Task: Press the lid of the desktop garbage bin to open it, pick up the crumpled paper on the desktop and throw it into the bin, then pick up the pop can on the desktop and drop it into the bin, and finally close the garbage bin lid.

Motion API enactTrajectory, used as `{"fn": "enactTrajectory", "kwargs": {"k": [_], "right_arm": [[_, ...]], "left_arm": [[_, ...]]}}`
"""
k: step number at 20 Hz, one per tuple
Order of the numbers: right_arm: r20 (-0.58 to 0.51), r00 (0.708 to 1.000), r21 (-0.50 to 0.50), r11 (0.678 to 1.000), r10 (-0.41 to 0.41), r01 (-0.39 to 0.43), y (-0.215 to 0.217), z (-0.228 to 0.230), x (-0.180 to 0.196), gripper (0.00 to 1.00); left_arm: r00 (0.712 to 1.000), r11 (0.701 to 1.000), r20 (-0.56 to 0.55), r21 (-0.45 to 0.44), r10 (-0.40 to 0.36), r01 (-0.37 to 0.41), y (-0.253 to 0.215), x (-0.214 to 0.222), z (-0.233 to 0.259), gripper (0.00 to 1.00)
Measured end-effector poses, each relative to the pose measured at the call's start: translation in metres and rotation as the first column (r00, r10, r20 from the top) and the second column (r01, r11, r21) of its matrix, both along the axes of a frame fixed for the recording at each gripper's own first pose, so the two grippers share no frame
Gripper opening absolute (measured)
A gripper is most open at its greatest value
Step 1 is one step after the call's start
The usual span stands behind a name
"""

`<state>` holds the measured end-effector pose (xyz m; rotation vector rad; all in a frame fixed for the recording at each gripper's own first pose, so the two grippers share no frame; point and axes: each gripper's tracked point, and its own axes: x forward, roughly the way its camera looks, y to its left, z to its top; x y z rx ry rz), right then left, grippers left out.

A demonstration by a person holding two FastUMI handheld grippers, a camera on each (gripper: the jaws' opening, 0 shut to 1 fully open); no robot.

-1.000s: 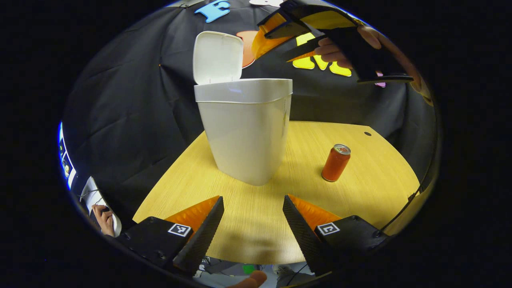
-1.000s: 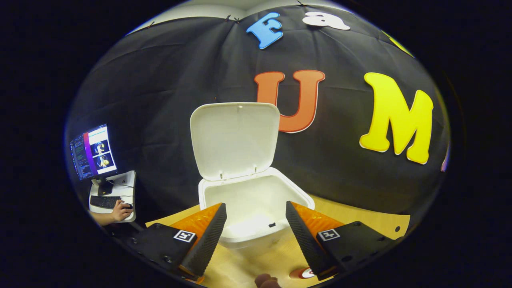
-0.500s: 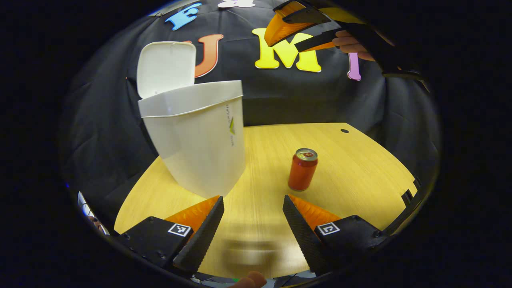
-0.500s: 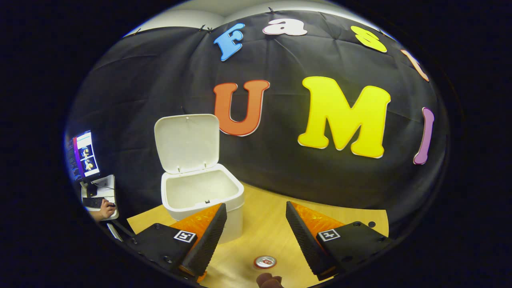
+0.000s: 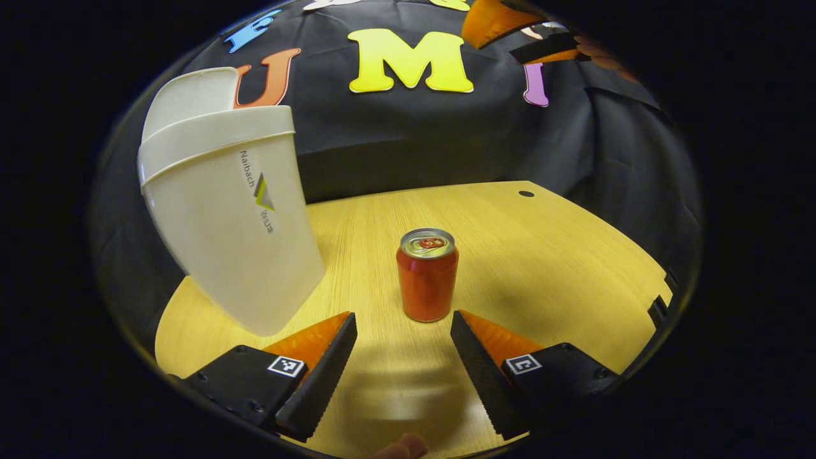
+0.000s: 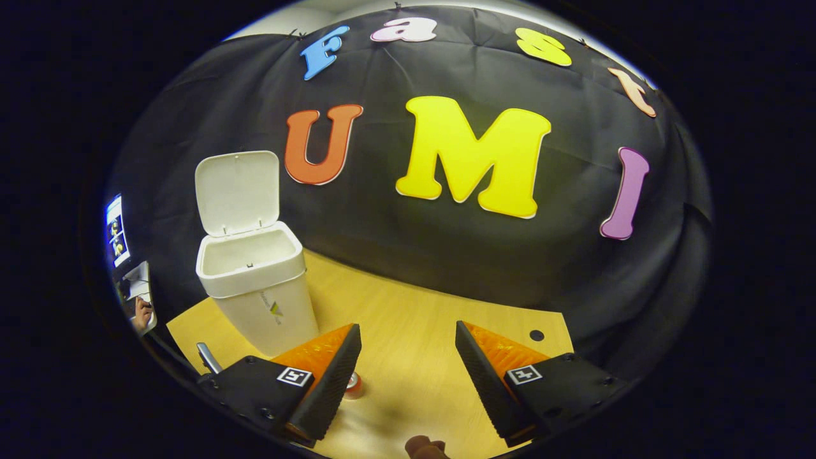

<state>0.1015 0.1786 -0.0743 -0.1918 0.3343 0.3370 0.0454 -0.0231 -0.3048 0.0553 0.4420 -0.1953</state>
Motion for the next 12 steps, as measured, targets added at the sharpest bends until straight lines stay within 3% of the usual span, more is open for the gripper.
{"fn": "enactTrajectory", "kwargs": {"k": [12], "right_arm": [[-0.101,0.994,-0.033,0.999,-0.039,0.036,-0.038,-0.049,0.015,0.95]], "left_arm": [[0.999,0.999,0.012,0.005,0.039,-0.039,-0.026,0.061,-0.026,0.98]]}}
